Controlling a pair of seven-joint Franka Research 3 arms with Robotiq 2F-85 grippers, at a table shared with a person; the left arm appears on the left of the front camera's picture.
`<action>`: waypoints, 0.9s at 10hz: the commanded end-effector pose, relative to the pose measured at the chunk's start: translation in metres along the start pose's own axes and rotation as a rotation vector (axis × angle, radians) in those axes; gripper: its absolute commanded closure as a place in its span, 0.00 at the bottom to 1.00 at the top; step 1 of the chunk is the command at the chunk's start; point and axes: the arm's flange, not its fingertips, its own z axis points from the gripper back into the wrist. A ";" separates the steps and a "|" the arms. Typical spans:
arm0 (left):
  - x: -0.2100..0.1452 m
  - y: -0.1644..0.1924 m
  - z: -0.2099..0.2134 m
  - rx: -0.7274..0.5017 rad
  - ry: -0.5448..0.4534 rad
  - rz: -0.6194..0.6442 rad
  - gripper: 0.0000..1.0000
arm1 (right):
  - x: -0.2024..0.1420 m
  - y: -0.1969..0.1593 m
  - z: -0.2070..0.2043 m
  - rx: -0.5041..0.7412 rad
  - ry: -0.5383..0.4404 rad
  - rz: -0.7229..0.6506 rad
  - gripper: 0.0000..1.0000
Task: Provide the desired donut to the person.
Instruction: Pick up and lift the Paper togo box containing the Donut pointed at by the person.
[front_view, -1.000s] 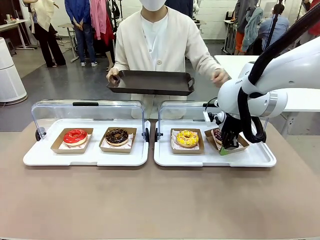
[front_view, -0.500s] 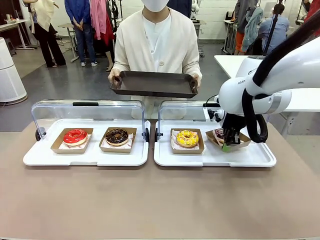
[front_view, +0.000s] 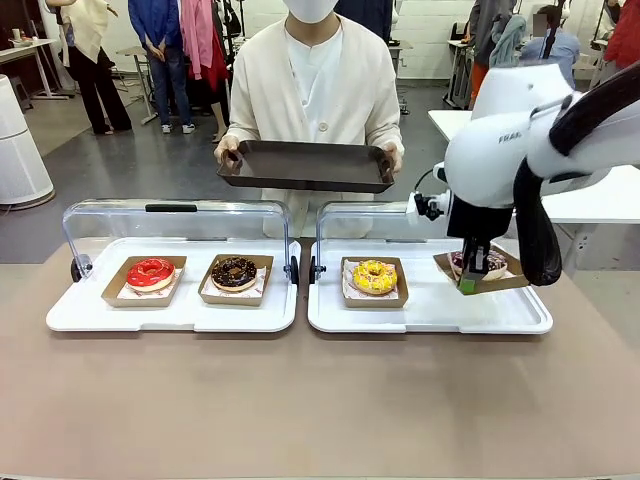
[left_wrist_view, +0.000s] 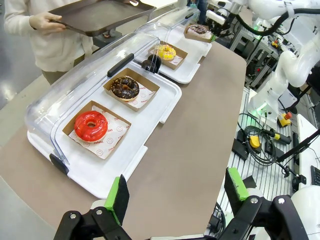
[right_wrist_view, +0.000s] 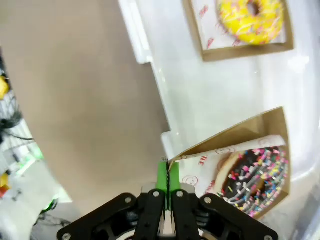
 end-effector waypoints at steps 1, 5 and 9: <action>0.001 -0.001 0.001 -0.005 -0.018 -0.012 0.00 | -0.005 0.030 0.036 -0.007 0.003 -0.014 1.00; 0.001 -0.001 0.001 -0.005 -0.018 -0.012 0.00 | -0.014 0.065 0.105 -0.028 0.027 -0.046 1.00; 0.001 -0.001 0.001 -0.005 -0.018 -0.012 0.00 | -0.012 0.066 0.176 -0.116 0.021 -0.087 1.00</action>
